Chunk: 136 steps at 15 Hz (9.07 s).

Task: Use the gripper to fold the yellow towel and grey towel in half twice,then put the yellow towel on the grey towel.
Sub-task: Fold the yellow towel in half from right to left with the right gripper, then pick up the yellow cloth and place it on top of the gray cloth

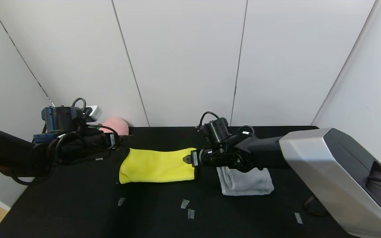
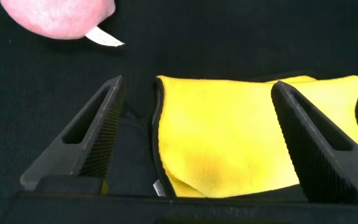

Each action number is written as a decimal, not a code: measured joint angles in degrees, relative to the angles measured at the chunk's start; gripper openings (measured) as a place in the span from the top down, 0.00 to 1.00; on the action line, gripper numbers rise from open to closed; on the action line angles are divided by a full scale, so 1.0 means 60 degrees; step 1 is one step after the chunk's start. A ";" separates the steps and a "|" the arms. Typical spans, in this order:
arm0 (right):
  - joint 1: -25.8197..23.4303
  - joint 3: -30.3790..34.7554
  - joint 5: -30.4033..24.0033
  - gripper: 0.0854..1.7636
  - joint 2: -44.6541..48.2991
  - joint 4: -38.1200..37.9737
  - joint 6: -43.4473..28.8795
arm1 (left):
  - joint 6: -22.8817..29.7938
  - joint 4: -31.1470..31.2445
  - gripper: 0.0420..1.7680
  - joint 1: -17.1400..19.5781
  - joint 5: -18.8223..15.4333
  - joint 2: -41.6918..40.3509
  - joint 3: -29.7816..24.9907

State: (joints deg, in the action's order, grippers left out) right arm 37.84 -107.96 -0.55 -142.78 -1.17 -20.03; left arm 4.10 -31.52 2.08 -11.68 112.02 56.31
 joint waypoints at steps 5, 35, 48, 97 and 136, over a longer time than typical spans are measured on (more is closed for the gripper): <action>0.0240 0.0045 -0.0012 0.06 -0.0240 0.0004 -0.0223 | 0.0000 0.0000 0.05 -0.0018 -0.0004 -0.0110 -0.0037; 0.0589 -0.0345 -0.0039 0.96 -0.0910 -0.0008 -0.0510 | -0.0014 0.0000 0.03 0.0004 -0.0018 -0.0138 0.0004; -0.0536 0.0642 -0.0041 0.96 0.0587 -0.0561 -0.0362 | -0.0012 0.0000 0.03 -0.0091 -0.0018 -0.0221 -0.0083; 0.1672 -0.0553 -0.0837 0.23 -0.0833 0.1365 0.0073 | -0.0163 -0.0014 0.03 -0.0248 -0.0018 -0.0477 -0.0266; 0.0258 -0.0538 -0.0803 0.04 -0.0740 0.0943 0.0055 | 0.1894 0.0715 0.03 -0.2704 -0.0205 0.1286 -0.0744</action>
State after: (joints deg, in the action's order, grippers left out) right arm 39.39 -111.19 -5.36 -147.21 4.49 -19.70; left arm 15.46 -27.23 -14.14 -12.91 119.74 51.85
